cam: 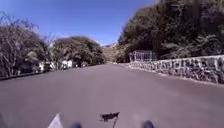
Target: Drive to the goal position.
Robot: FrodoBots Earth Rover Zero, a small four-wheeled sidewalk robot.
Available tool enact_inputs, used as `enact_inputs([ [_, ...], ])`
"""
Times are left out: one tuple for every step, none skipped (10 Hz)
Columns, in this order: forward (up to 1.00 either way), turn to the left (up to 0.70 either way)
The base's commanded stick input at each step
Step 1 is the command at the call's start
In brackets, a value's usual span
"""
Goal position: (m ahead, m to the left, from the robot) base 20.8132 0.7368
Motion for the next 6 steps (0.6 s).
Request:
enact_inputs([
  [0.85,0.0],
  [0.85,0.0],
  [0.85,0.0],
  [0.85,0.0],
  [0.85,0.0],
  [0.85,0.0],
])
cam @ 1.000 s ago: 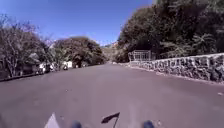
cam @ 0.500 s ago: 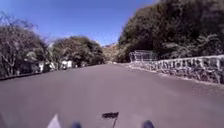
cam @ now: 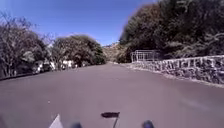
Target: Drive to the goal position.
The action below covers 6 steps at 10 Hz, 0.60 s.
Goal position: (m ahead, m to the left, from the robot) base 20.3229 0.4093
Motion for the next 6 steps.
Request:
enact_inputs([
  [0.85,0.0],
  [0.85,0.0],
  [0.85,0.0],
  [0.85,0.0],
  [0.85,0.0],
  [0.85,0.0],
])
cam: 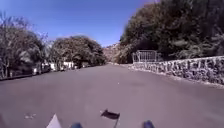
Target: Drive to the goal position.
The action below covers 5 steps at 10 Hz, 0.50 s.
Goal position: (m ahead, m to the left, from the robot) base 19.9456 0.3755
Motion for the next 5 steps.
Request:
enact_inputs([
  [0.85,0.0],
  [0.85,0.0],
  [0.85,0.0],
  [0.85,0.0],
  [0.85,0.0],
])
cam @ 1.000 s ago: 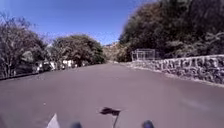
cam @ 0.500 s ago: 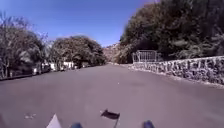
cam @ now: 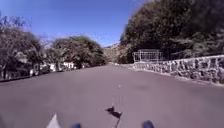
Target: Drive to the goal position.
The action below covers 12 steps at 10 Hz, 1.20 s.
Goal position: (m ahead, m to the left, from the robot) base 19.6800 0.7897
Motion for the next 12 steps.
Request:
enact_inputs([
  [0.85,0.0],
  [0.85,0.0],
  [0.85,0.0],
  [0.85,0.0],
  [0.85,0.0],
  [0.85,0.0],
  [0.85,0.0],
  [0.85,0.0],
  [0.85,0.0],
  [0.85,0.0],
  [0.85,0.0],
  [0.85,0.0],
])
